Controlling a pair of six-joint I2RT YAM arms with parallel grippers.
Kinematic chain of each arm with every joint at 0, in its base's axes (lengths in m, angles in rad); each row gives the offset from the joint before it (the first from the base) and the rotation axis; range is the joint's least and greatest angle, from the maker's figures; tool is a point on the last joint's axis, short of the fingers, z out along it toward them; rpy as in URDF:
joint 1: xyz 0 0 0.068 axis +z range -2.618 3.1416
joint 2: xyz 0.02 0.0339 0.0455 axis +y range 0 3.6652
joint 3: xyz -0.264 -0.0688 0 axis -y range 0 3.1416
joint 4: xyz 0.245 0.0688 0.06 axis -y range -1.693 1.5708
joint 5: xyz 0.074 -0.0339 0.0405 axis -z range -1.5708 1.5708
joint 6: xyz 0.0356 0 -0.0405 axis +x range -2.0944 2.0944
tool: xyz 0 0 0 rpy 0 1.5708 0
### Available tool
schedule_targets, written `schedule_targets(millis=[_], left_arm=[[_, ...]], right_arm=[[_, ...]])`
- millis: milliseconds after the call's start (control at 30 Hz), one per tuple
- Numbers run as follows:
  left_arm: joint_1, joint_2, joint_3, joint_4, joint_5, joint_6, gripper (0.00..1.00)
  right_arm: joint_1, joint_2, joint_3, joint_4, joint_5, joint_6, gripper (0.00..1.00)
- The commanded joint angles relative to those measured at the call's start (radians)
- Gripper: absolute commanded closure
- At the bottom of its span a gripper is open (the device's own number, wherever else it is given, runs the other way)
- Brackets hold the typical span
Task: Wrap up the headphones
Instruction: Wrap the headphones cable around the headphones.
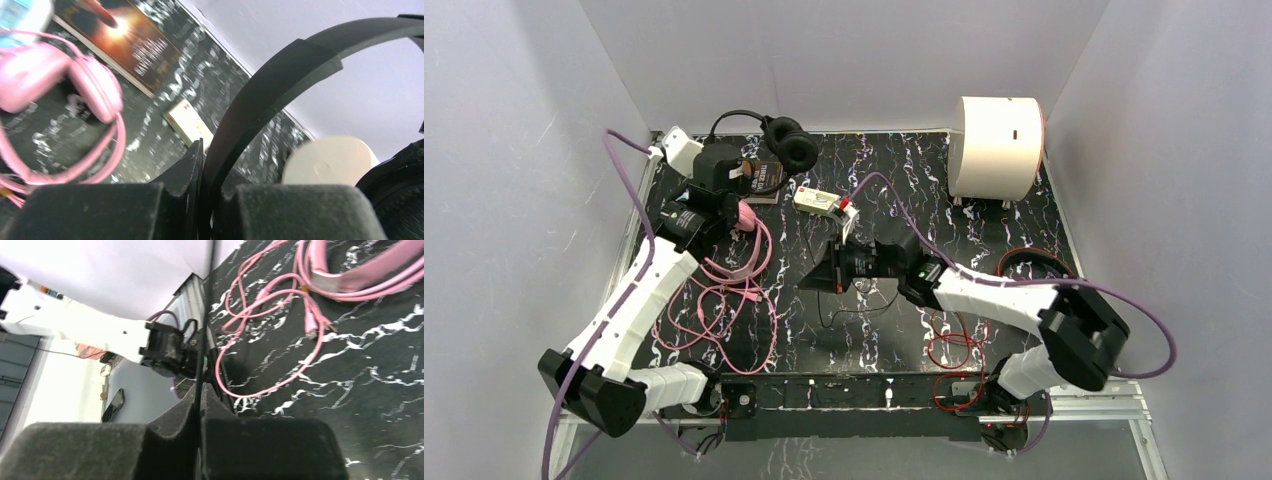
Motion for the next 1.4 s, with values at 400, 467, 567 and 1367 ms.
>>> schedule_targets(millis=[400,467,567,1367], left_arm=[[-0.010,0.024,-0.185,0.331,-0.182,0.663,1.00],[-0.026,0.010,-0.213,0.284,-0.124,0.692,1.00],[-0.070,0.009,-0.207,0.178,-0.024,0.740,1.00],[-0.169,-0.110,-0.042,-0.294,0.326,0.450,1.00]], right_arm=[[0.087,-0.247,0.336,-0.758,0.083,-0.334,0.90],[0.088,-0.215,0.439,-0.862,0.115,-0.447,0.88],[0.087,-0.139,0.617,-1.044,0.261,-0.612,0.87],[-0.376,-0.156,0.390,-0.767,0.207,-0.823,0.38]])
